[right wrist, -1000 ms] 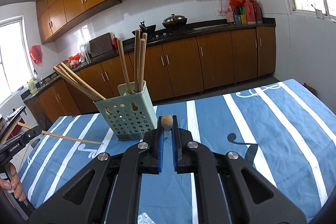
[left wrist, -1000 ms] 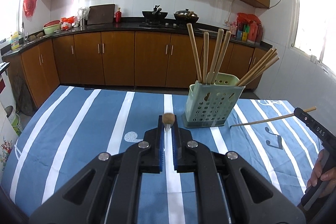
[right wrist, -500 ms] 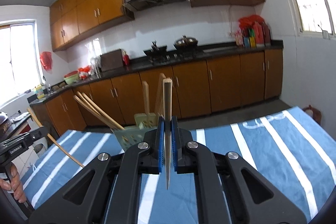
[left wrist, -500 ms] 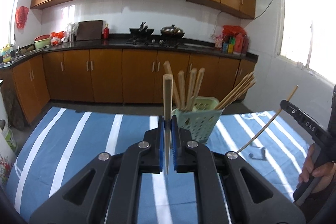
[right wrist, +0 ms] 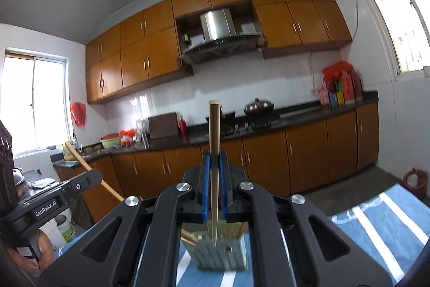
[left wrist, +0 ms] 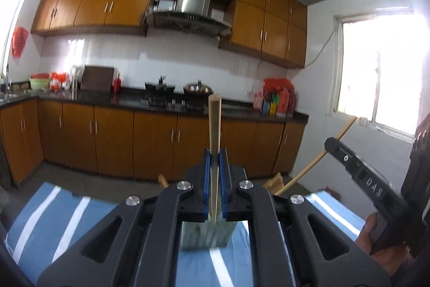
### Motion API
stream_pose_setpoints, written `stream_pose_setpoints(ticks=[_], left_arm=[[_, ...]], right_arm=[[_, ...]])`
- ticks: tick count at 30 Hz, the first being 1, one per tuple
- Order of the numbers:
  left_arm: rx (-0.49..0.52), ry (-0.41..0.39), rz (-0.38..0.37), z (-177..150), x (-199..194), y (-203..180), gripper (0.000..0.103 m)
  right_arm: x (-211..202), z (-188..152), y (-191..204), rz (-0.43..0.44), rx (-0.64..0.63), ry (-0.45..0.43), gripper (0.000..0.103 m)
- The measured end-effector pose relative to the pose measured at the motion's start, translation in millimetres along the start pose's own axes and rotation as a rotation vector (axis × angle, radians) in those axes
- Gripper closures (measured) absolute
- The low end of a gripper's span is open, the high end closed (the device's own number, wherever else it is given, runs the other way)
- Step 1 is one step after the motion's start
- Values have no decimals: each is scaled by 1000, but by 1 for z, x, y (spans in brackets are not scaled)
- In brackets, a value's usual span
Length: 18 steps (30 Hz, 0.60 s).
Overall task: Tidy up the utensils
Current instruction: 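Lift the left tool's chopstick upright over the green basket while the right tool does likewise, then lower the left tool's chopstick into the basket and open while the right tool releases its own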
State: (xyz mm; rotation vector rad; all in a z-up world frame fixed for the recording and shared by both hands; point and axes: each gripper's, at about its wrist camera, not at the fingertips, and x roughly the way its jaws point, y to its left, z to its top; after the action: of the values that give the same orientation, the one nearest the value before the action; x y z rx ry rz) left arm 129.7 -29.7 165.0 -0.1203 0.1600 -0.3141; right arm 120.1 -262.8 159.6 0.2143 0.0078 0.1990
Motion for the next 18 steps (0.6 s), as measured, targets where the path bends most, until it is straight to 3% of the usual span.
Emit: stream_pose_setpoints(ticks=[5, 18], left_arm=[[9, -54, 39, 13, 22, -7, 96], [0, -3, 59, -20, 81, 13, 96]], right_arm=[[22, 3, 3, -9, -22, -42, 96], [80, -35, 2, -48, -56, 30, 96]])
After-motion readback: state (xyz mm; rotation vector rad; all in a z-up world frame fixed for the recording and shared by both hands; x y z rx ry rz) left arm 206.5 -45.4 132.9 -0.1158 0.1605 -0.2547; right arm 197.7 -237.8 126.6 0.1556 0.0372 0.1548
